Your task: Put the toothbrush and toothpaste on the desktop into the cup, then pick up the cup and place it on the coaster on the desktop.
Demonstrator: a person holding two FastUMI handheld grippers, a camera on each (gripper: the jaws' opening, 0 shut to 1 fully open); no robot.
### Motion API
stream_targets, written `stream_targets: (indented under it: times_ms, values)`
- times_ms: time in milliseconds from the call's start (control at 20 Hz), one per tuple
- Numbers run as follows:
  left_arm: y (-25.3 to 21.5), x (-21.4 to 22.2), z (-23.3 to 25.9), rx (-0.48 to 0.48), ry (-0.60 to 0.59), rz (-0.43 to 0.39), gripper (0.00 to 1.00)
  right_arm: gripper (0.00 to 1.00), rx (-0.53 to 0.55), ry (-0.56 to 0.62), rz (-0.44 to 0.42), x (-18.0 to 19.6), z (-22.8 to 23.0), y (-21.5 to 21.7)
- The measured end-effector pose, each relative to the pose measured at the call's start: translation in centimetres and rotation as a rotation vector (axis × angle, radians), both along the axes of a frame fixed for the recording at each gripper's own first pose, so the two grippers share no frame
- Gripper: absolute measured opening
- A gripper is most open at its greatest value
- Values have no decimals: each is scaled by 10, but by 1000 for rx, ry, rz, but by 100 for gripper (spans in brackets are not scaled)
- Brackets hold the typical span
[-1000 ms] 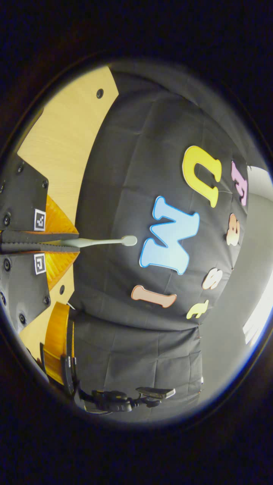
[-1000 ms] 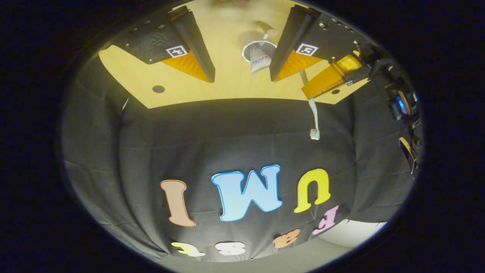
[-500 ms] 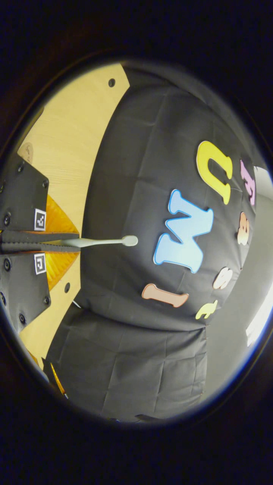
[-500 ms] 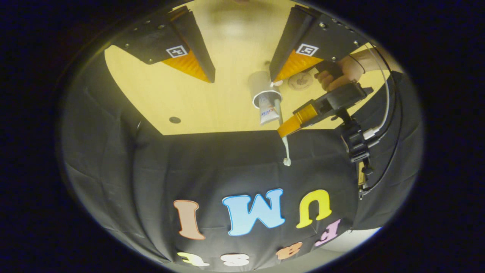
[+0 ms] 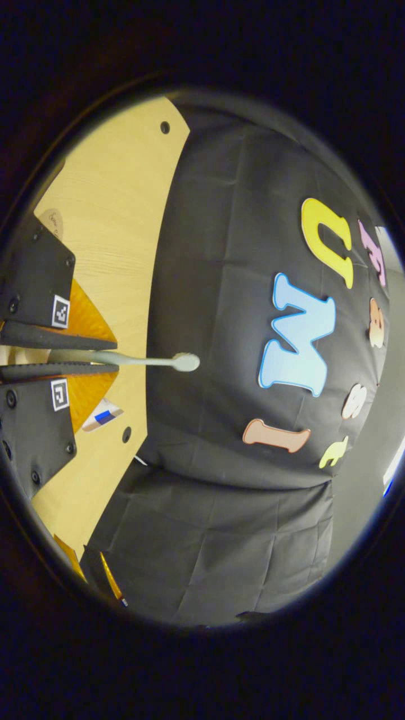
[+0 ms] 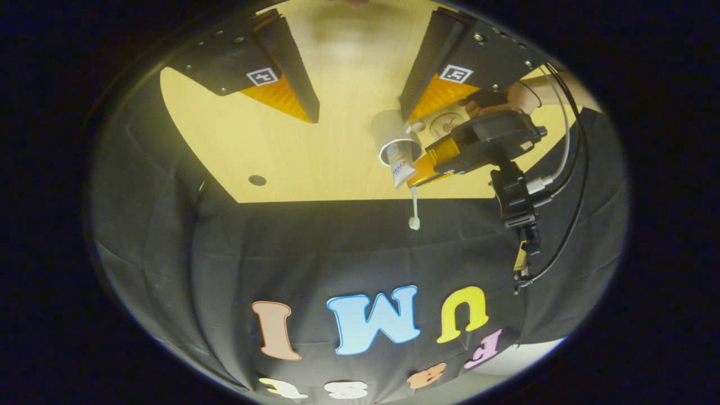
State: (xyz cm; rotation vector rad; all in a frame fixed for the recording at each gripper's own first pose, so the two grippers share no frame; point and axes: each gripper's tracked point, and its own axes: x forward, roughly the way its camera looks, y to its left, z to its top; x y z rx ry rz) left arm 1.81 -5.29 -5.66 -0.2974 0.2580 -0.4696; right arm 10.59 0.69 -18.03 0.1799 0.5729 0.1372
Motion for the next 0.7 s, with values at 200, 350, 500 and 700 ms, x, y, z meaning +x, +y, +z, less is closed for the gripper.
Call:
stream_targets:
  times_ms: [200,350,500,700]
  values:
    - [10,-7,12,16,-8,-17,24,88,-9,12,31,9,-4,6]
    - [15,-26,2,31,10,-43,43,88,-4,46,27,22,-9,18]
    - [44,-44,13,31,19,-24,52,88,18,89,17,33,-16,31]
    - [82,-61,35,47,-7,7,84,88,21,153,6,42,-27,44]
